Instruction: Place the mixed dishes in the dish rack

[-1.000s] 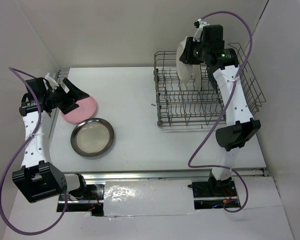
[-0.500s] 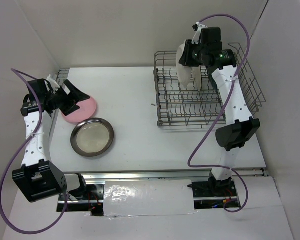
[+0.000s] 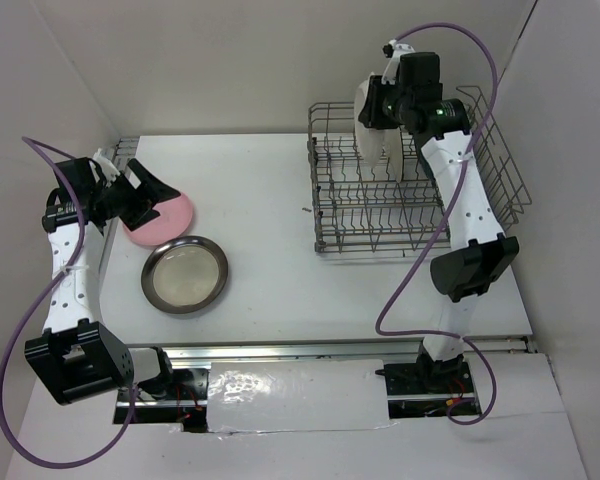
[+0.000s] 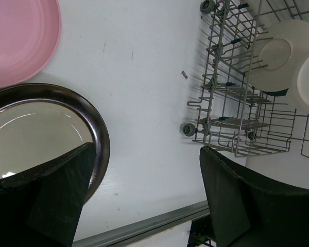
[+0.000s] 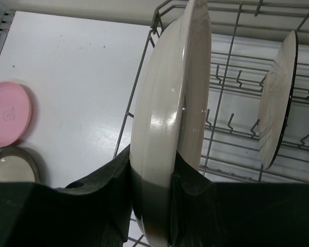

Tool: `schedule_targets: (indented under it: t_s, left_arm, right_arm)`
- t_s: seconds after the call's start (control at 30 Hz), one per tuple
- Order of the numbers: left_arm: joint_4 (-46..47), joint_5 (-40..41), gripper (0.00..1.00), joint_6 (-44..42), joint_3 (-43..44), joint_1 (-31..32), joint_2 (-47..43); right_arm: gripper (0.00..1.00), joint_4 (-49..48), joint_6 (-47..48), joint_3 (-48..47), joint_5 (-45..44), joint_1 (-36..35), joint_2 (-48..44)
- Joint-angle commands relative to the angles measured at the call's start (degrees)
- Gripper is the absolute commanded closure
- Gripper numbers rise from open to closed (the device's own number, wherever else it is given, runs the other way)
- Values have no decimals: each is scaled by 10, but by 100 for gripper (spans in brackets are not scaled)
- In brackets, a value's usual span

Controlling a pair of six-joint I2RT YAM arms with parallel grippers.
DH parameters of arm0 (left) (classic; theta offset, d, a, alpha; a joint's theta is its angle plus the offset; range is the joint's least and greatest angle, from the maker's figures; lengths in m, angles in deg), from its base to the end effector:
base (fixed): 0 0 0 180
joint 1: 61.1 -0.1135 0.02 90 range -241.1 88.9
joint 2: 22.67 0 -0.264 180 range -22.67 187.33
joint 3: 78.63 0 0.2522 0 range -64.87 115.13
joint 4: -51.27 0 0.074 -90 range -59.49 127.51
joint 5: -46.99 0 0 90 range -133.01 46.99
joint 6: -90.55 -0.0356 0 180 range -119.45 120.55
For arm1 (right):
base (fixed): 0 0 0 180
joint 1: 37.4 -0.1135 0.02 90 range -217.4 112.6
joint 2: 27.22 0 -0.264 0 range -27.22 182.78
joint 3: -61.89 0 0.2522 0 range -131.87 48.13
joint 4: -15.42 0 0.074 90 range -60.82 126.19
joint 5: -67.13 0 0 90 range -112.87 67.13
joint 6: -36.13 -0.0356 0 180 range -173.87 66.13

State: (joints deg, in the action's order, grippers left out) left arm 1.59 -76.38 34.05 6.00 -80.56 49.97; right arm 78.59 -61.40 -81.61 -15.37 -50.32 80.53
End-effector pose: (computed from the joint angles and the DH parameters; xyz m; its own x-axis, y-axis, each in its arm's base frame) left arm 0.2611 0.0715 0.3544 -0.5537 -0.6845 -0.4743 -0.2080 0.6651 -0.7172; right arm 0.3910 0.0945 0.4619 -0.4888 0.0212 -0.8721 -0.2729 0.9458 0.1759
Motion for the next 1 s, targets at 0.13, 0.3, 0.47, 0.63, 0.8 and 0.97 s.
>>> schedule_targets:
  t_s: [0.13,0.3,0.47,0.63,0.8,0.97]
  left_arm:
    - [26,-15,6,10,-12,0,2]
    - [28,-15,6,6,-13,2,9]
    - [32,-10,6,0,-16,6,15]
    - [36,-6,6,-2,-18,7,24]
    - [38,-6,6,1,-13,13,32]
    - [39,-3,6,4,-13,20,34]
  right_arm:
    - [100,-169,58,-15,-43,-21,13]
    - [100,-179,63,-39,-55,-23,57]
    - [100,-196,59,-54,-53,-17,89]
    - [100,-206,55,-59,-65,-13,106]
    - [100,-220,41,-47,-74,-9,92]
    - [100,-220,30,-37,-73,-3,84]
